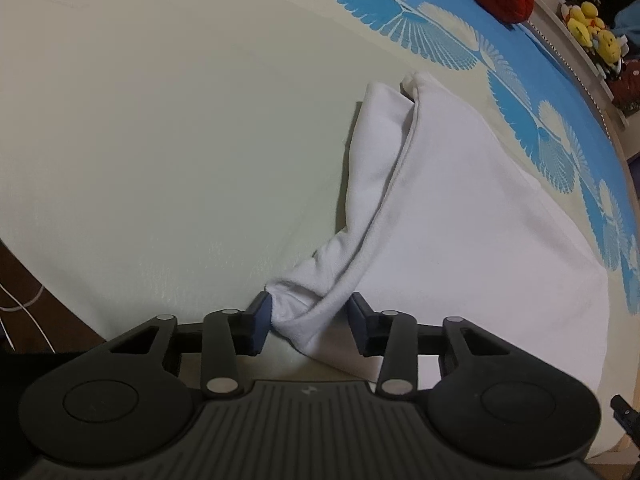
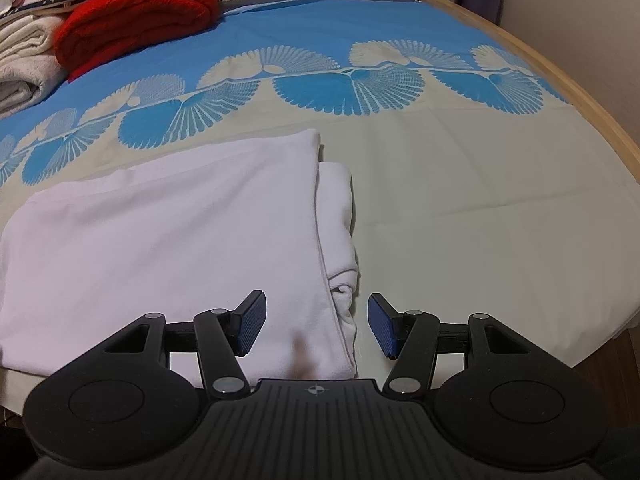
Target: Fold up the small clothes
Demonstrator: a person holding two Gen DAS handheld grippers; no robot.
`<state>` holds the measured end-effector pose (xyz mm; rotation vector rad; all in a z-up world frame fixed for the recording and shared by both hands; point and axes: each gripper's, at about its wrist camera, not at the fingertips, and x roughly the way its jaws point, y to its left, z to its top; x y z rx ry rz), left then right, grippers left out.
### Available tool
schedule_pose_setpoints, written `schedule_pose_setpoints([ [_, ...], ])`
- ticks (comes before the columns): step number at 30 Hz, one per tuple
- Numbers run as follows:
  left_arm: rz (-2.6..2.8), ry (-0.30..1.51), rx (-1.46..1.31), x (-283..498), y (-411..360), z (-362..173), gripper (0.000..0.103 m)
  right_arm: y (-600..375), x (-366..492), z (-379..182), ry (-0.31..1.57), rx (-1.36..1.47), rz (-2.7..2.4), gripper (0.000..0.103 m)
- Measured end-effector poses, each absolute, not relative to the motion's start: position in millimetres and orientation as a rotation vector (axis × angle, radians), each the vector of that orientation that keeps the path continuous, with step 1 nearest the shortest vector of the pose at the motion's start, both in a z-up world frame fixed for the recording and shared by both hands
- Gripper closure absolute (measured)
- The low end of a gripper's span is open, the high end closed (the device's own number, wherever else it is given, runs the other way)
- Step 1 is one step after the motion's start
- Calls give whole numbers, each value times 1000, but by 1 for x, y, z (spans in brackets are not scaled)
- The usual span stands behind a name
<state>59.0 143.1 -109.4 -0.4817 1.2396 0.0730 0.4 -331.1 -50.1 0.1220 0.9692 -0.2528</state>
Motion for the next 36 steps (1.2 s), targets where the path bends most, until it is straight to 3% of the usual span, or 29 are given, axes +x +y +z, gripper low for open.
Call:
schedule_pose_setpoints([
  [4, 37, 1231, -437, 58, 139, -107, 91, -328, 1, -52, 977, 100, -256, 45],
  [5, 33, 1226, -429, 57, 139, -105, 94, -327, 1, -52, 977, 94, -257, 45],
  [12, -23, 1141, -455, 44, 148, -76, 97, -318, 2, -51, 966, 53, -255, 45],
  [19, -16, 1197, -441, 45, 152, -88, 97, -317, 5, -48, 950, 62, -258, 45],
  [27, -18, 1118, -312, 45, 130, -68, 97, -334, 3, -33, 883, 149, -300, 45],
  [36, -380, 912, -375, 53, 17, 13, 98, -365, 13, 26, 640, 123, -310, 45],
])
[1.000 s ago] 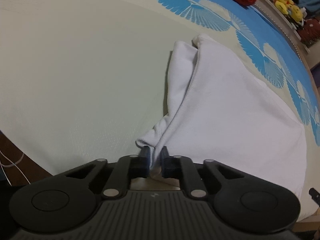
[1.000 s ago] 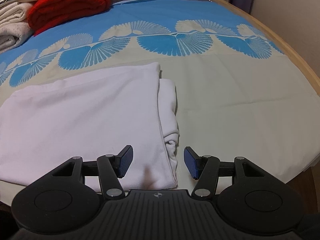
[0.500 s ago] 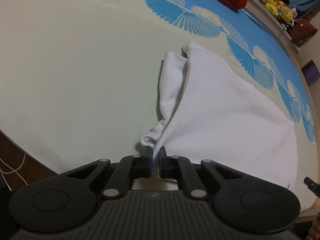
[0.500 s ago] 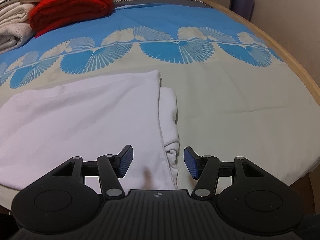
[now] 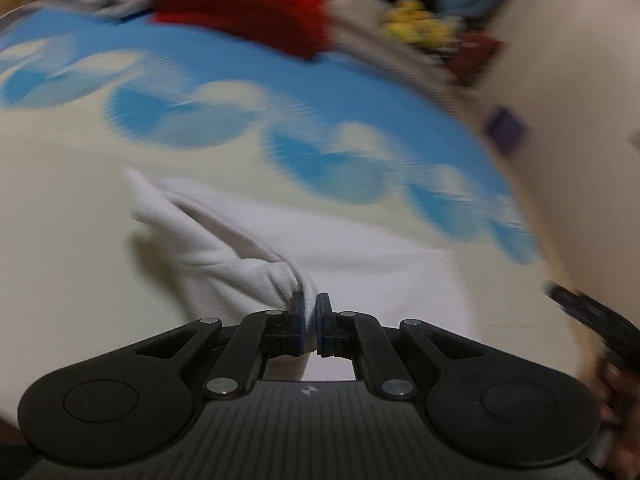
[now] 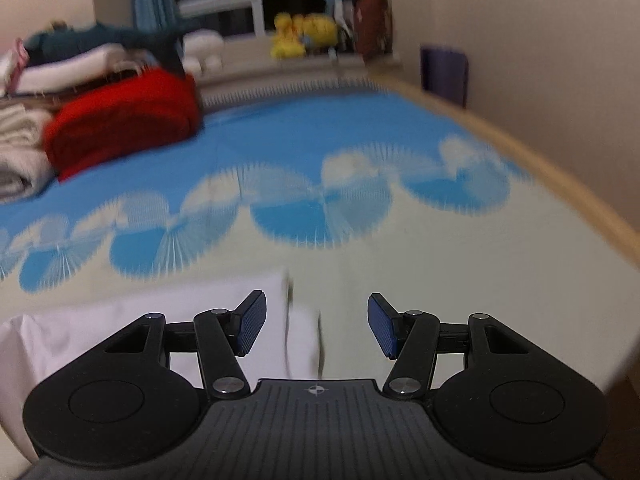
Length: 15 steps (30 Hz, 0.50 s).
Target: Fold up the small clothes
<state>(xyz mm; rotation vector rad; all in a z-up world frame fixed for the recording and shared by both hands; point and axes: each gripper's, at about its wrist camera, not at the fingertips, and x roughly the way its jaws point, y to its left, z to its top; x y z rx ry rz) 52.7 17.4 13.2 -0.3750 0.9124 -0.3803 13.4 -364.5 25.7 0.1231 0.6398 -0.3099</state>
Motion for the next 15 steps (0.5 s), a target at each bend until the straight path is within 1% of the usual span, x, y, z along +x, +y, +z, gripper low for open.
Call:
schedule_pose_setpoints([
  [3, -505, 892, -385, 49, -48, 26, 98, -387, 22, 41, 579, 58, -302, 45],
  [6, -622, 886, -356, 40, -120, 28, 98, -413, 18, 35, 544, 55, -330, 45],
  [9, -737, 909, -278, 26, -189, 12, 97, -444, 13, 23, 587, 185, -371, 46],
  [11, -796, 979, -192, 22, -226, -10, 92, -452, 12, 15, 625, 194, -357, 46],
  [13, -816, 1032, -144, 23, -235, -25, 92, -454, 13, 8, 657, 185, -333, 46],
  [15, -799, 1017, -169, 24, -218, -29, 92, -451, 14, 2, 688, 196, -292, 46],
])
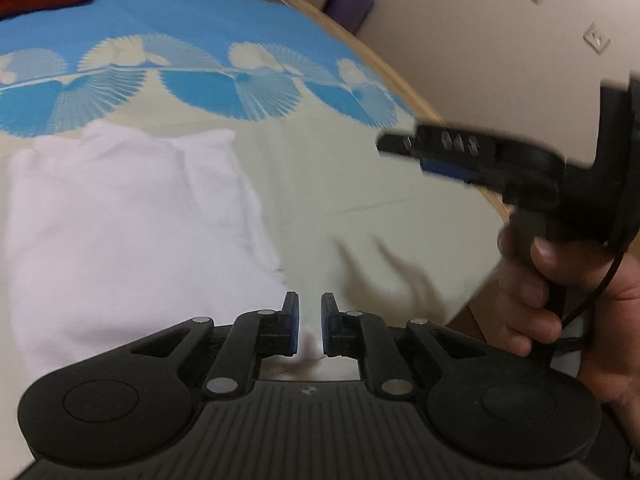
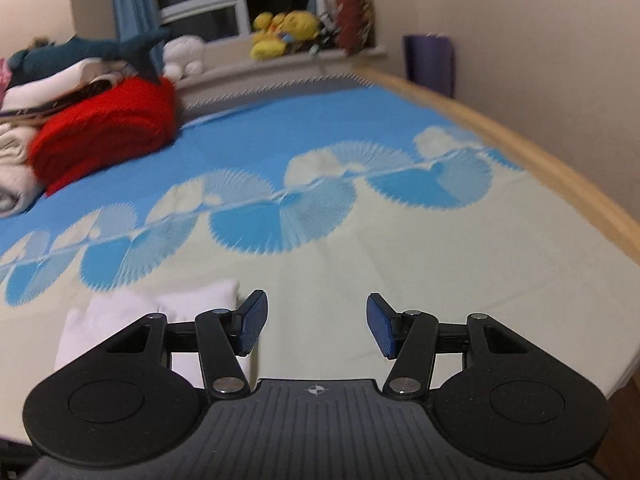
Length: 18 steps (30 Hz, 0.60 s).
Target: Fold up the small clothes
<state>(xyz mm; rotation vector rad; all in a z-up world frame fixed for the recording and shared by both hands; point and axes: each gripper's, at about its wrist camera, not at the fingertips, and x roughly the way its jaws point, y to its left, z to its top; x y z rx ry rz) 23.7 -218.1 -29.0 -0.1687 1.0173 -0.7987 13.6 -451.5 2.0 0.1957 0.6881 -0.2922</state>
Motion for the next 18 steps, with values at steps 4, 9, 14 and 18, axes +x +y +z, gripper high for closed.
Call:
schedule_pose_setpoints([
  [4, -668, 1024, -233, 44, -157, -35, 85, -446, 23, -14, 789, 285, -180, 46],
  [9, -499, 1091, -281, 64, -93, -63, 62, -422, 42, -44, 1013, 385, -42, 44],
  [14, -463, 1205, -447, 67, -70, -102, 41, -383, 43, -72, 1177, 230, -23, 34],
  [18, -438, 1250, -501, 74, -74, -130, 46, -378, 36, -85, 1235, 219, -77, 31],
])
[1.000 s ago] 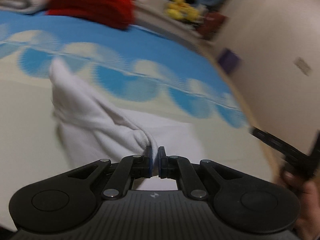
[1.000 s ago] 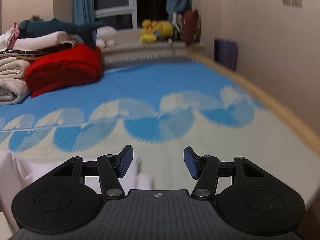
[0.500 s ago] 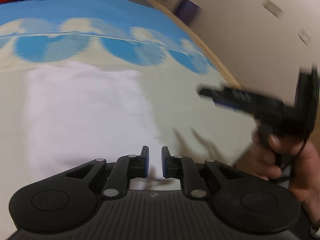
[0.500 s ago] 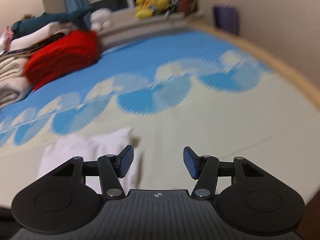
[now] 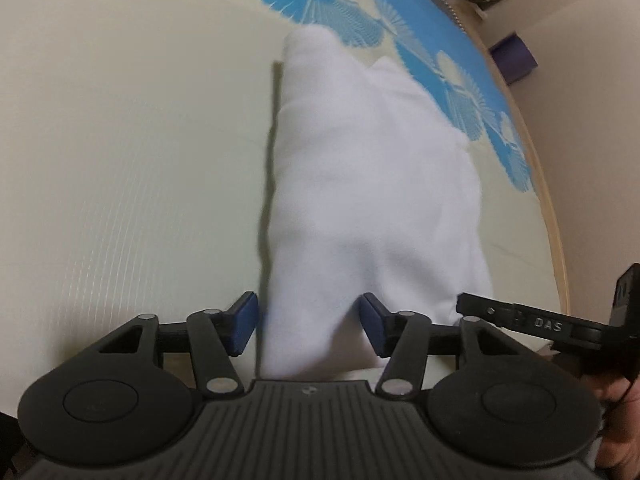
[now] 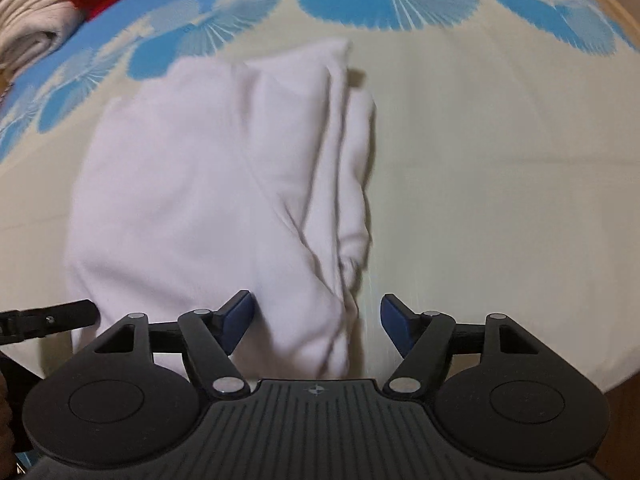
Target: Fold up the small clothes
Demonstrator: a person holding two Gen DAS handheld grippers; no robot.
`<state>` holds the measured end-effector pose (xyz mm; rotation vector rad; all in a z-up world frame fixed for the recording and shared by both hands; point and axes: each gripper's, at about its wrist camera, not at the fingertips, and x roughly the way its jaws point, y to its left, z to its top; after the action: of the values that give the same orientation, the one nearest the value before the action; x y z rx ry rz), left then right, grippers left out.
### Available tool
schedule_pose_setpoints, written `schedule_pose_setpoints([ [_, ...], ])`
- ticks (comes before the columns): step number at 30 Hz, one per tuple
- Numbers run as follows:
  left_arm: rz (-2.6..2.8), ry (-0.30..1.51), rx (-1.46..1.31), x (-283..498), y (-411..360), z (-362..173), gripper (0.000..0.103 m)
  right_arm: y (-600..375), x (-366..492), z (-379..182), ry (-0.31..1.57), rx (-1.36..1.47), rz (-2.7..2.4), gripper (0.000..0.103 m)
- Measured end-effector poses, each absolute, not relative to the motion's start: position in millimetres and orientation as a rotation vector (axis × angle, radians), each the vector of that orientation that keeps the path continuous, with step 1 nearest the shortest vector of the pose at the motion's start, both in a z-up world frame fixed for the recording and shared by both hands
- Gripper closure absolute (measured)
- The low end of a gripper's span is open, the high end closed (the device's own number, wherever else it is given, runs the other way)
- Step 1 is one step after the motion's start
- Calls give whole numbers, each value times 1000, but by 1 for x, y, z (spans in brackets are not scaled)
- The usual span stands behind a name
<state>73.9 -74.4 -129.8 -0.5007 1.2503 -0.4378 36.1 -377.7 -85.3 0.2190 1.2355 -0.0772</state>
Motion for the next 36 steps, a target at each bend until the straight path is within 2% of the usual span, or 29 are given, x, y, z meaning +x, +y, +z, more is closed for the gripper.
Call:
schedule_pose_setpoints([
  [1, -451, 1238, -490, 75, -74, -130, 62, -378, 35, -87, 1242, 232, -88, 31],
  [2, -470, 1235, -468, 78, -76, -129, 85, -377, 35, -88, 1247, 243, -97, 32],
  [4, -501, 1206, -433, 75, -73, -121, 89, -374, 39, -90, 1255, 260, -100, 44],
  [5, -512, 1184, -407, 73, -72, -116, 90, -369, 42, -91, 1255, 277, -87, 63],
  [6, -514, 1156, -376, 70, -71, -109, 91, -365, 44, -90, 1252, 278, -91, 69],
  [8, -499, 1099, -346, 66, -60, -92, 91, -350, 50, -89, 1234, 274, -102, 79],
  [11, -427, 1046, -306, 68, -33, -72, 91, -319, 62, -82, 1177, 279, -48, 83],
  [14, -350, 1050, -289, 76, 9, -62, 91, -278, 73, -73, 1112, 271, 62, 84],
  [19, -195, 1205, -252, 99, 74, -61, 85, -220, 75, -72, 1109, 230, 249, 84],
  [23, -205, 1160, -122, 99, 80, -39, 54, -218, 66, -79, 1172, 136, 193, 92],
  [28, -290, 1185, -101, 84, 60, -67, 53, -232, 66, -72, 1142, 147, 124, 95],
  [32, -202, 1372, -21, 83, 49, -111, 53, -243, 63, -75, 1153, 166, 54, 94],
  [34, -199, 1346, -42, 85, 49, -109, 48, -244, 63, -73, 1138, 166, 46, 92],
  [36, -193, 1315, -104, 86, 59, -102, 47, -245, 61, -68, 1112, 151, 22, 80],
])
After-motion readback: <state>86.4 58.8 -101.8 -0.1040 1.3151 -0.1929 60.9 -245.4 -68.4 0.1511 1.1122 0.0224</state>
